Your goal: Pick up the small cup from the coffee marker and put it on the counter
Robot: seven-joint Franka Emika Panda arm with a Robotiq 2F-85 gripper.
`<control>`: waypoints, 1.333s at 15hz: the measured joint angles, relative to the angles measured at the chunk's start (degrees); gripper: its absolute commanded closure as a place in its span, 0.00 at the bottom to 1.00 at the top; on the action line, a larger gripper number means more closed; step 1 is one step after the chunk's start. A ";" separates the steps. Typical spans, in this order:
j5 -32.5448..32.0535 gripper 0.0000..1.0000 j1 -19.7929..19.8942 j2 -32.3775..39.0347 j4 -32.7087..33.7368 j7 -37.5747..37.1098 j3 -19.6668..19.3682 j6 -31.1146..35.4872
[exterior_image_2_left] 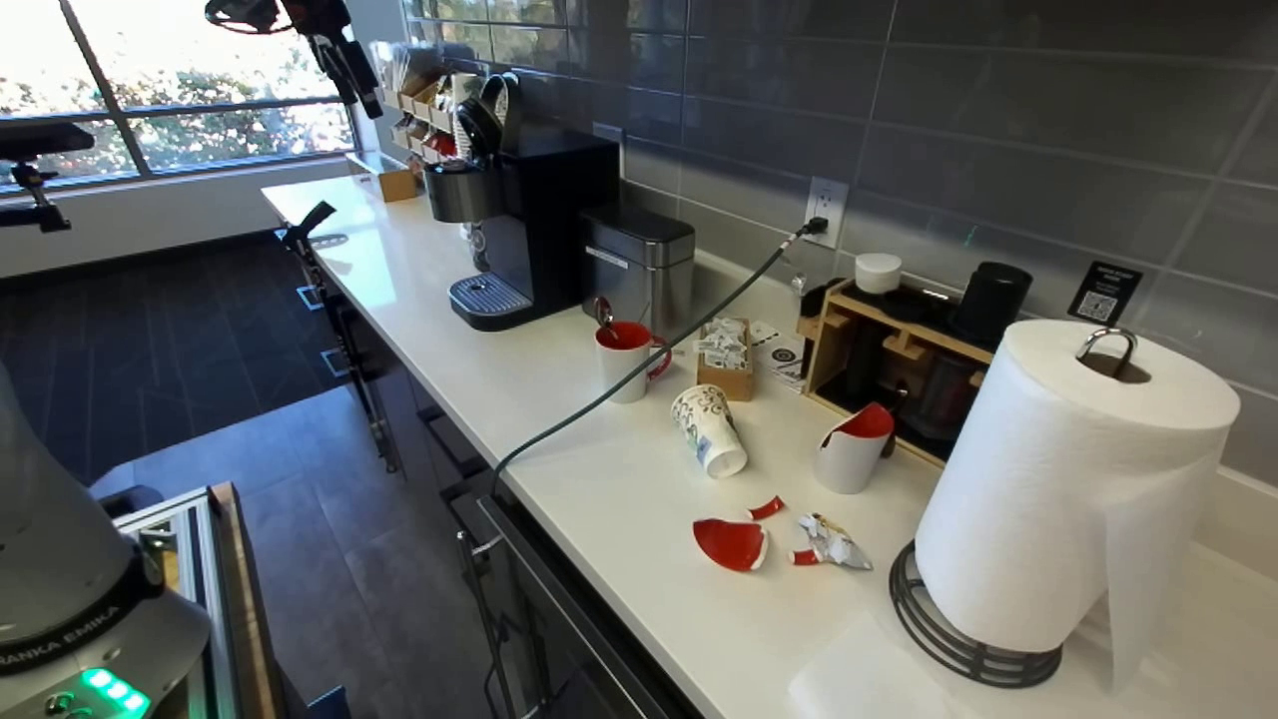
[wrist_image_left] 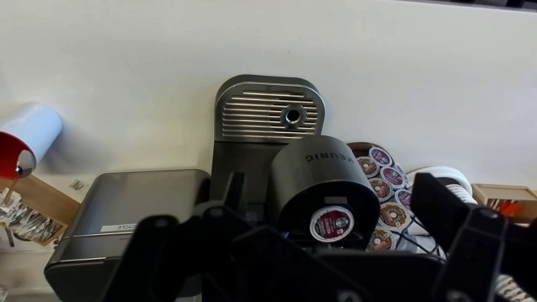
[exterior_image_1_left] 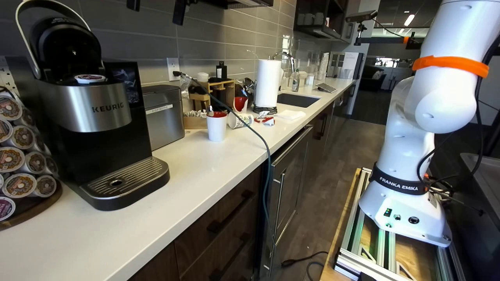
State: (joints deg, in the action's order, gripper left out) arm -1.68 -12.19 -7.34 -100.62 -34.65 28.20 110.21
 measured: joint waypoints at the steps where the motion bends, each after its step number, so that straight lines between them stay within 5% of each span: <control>1: -1.87 0.00 -0.67 1.83 1.48 -2.38 0.32 0.00; 9: -16.78 0.00 -9.03 15.34 12.60 -19.54 -2.15 -0.18; 16: -19.89 0.00 -13.01 18.47 14.07 -19.98 -5.15 1.51; 20: -22.15 0.00 -14.44 19.21 13.79 -21.31 -7.57 8.83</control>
State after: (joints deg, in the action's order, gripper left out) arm -23.83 -26.63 11.88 -86.84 -55.96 20.63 119.03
